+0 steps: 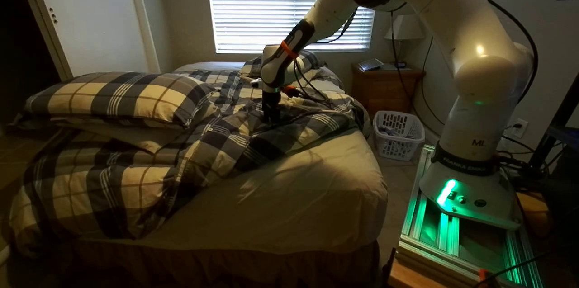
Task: Fix the bed cover
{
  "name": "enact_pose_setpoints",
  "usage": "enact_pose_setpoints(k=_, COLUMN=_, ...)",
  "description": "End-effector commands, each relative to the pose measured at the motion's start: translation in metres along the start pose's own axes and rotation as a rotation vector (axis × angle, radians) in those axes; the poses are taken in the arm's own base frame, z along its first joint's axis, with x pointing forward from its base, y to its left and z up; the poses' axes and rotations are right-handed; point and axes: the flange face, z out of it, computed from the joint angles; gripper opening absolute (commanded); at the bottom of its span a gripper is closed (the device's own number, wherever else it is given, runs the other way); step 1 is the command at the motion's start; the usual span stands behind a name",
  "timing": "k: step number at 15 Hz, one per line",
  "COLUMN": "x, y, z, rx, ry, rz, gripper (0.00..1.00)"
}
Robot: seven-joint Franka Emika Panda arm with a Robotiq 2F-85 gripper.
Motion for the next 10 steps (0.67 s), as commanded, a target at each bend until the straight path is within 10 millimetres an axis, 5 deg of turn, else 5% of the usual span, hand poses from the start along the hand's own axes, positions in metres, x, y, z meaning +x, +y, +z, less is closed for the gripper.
enact_pose_setpoints(k=1, x=0.0031, y=0.0066, z=0.0056, rx=0.014, ry=0.033, rz=-0.01, gripper=0.61)
enact_pose_setpoints(k=2, x=0.0036, y=0.0054, z=0.0066, rx=0.024, ry=0.031, rz=-0.014, gripper=0.55)
enact_pose_setpoints(k=3, x=0.0041, y=0.0038, z=0.0077, rx=0.036, ry=0.027, rz=-0.019, gripper=0.87)
enact_pose_setpoints(k=6, x=0.0041, y=0.0009, z=0.0108, rx=0.052, ry=0.01, rz=-0.028, gripper=0.92)
enact_pose_setpoints(k=7, x=0.0039, y=0.0006, z=0.0115, rx=0.055, ry=0.009, rz=-0.029, gripper=0.54)
enact_pose_setpoints(k=8, x=0.0037, y=0.0006, z=0.0115, rx=0.057, ry=0.009, rz=-0.029, gripper=0.59)
enact_pose_setpoints(k=10, x=0.0036, y=0.0006, z=0.0108, rx=0.058, ry=0.008, rz=-0.03, gripper=0.52)
